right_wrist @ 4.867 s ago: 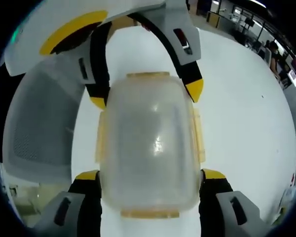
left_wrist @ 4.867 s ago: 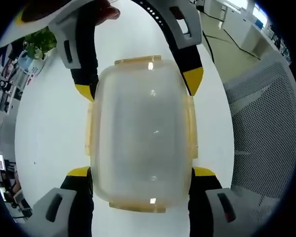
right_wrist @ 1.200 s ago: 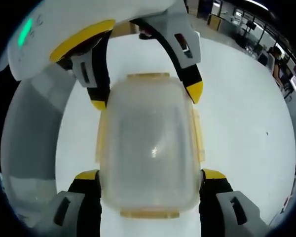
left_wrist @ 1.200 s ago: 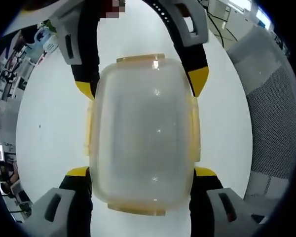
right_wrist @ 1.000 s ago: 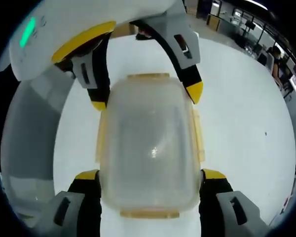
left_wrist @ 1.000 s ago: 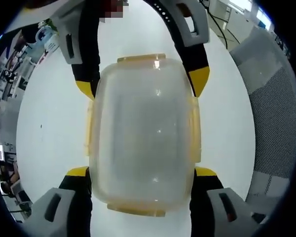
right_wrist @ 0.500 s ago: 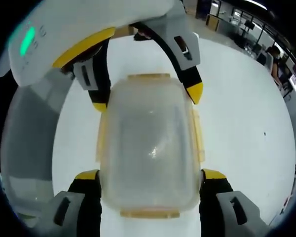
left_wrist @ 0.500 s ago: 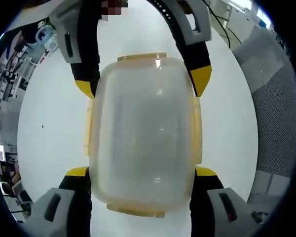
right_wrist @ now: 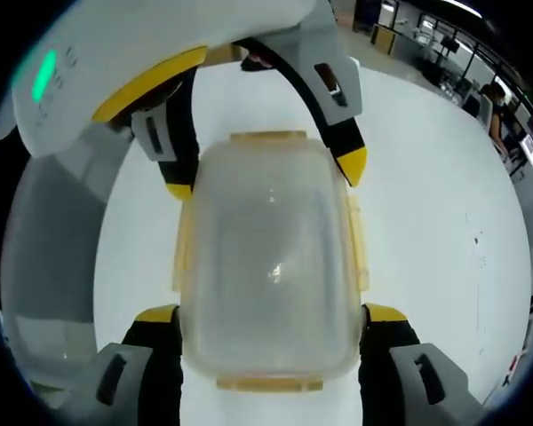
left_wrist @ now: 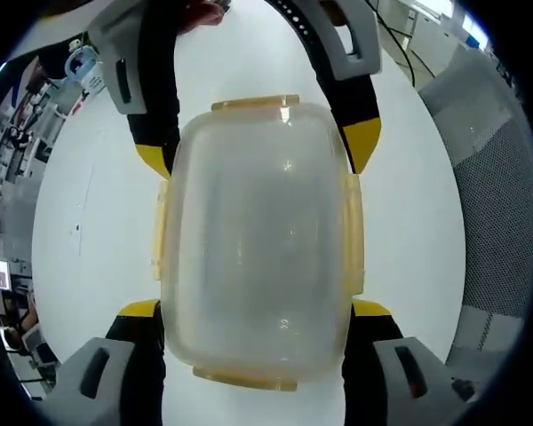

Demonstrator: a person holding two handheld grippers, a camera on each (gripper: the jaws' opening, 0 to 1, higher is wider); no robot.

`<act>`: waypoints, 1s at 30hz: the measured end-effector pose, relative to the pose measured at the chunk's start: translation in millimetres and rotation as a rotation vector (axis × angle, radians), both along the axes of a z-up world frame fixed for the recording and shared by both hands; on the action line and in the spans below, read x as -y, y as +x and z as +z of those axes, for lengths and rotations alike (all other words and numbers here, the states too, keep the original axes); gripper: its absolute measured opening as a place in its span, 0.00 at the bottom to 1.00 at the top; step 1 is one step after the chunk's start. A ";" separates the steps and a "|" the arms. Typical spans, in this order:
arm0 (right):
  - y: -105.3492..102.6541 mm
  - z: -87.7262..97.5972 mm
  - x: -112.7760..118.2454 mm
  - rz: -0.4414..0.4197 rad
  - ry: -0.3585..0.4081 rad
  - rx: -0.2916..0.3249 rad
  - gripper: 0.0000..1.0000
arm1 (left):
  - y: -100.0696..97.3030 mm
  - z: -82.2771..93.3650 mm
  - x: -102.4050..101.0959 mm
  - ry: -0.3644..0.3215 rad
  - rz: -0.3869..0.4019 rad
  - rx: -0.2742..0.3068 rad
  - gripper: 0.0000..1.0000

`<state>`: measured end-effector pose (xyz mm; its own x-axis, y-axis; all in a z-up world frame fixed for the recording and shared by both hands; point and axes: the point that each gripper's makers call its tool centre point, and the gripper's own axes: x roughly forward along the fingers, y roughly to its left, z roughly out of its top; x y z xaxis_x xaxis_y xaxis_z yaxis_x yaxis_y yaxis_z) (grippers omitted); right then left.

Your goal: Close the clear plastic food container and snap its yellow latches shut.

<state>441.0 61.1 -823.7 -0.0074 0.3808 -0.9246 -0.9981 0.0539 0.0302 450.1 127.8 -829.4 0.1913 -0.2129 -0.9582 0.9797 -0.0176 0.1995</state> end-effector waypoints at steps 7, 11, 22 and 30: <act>-0.9 0.7 0.2 0.003 0.009 0.002 0.85 | -0.6 -0.4 -2.8 0.019 -0.037 0.015 0.84; -3.2 -1.7 0.7 -0.001 -0.002 0.002 0.95 | -3.6 -3.7 -8.1 0.020 0.023 -0.024 0.95; -0.8 4.3 -0.2 -0.024 0.022 0.008 0.93 | -0.7 1.6 -11.2 -0.003 0.024 -0.011 0.97; -0.9 4.7 14.3 -0.043 0.012 0.026 0.92 | 2.5 3.7 -19.0 -0.003 0.019 0.003 0.94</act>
<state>440.1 46.9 -819.1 0.0327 0.3918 -0.9195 -0.9953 0.0963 0.0056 452.6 146.8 -825.7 0.1982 -0.2123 -0.9569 0.9793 0.0014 0.2025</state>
